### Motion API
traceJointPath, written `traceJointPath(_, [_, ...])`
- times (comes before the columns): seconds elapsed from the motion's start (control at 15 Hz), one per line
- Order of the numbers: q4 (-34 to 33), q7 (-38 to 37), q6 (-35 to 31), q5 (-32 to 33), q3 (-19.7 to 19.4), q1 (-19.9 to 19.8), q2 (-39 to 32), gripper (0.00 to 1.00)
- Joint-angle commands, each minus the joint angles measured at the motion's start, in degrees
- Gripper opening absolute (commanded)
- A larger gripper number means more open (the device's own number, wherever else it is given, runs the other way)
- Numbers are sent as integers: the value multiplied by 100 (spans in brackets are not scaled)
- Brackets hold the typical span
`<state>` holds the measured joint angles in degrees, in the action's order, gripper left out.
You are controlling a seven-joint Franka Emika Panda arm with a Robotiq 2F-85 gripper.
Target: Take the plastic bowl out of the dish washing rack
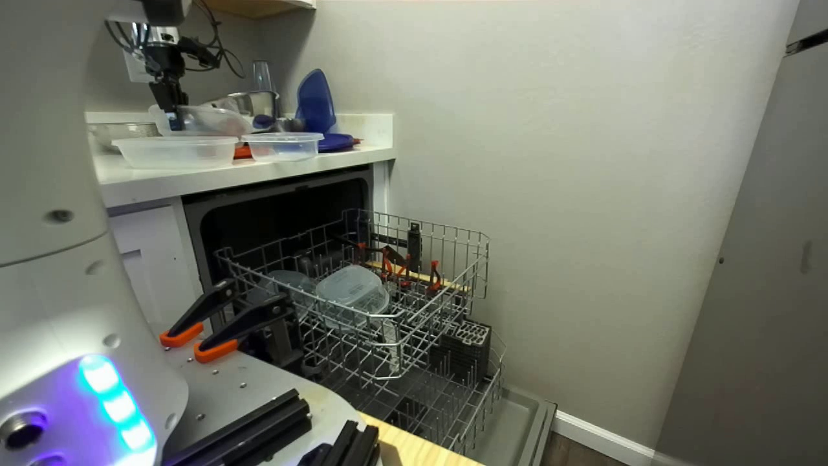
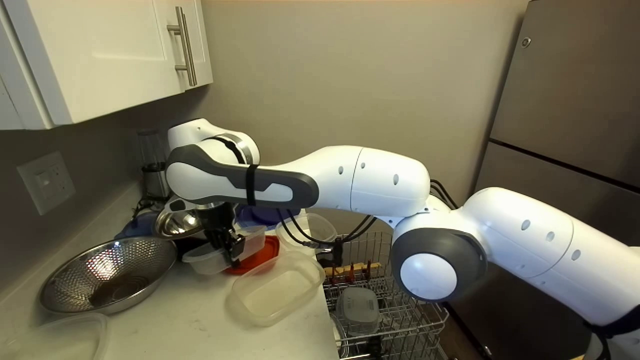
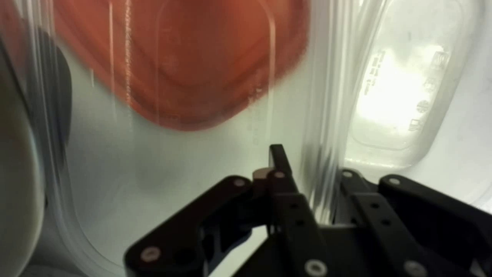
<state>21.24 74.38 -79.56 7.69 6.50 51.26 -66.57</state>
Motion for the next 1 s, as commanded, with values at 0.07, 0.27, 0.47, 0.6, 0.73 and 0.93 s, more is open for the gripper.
traceJointPath(0.07, [116, 460, -44, -221, 116, -118, 145, 60])
traceJointPath(0.27, [138, 394, 100, -301, 143, -140, 304, 79])
traceJointPath(0.47, [119, 297, 146, -285, 112, -104, 454, 98])
traceJointPath(0.6, [116, 262, 98, -301, 119, -124, 528, 100])
traceJointPath(0.73, [120, 196, 70, -331, 126, -176, 586, 100])
traceJointPath(0.93, [133, 42, 100, -348, 118, -241, 653, 100])
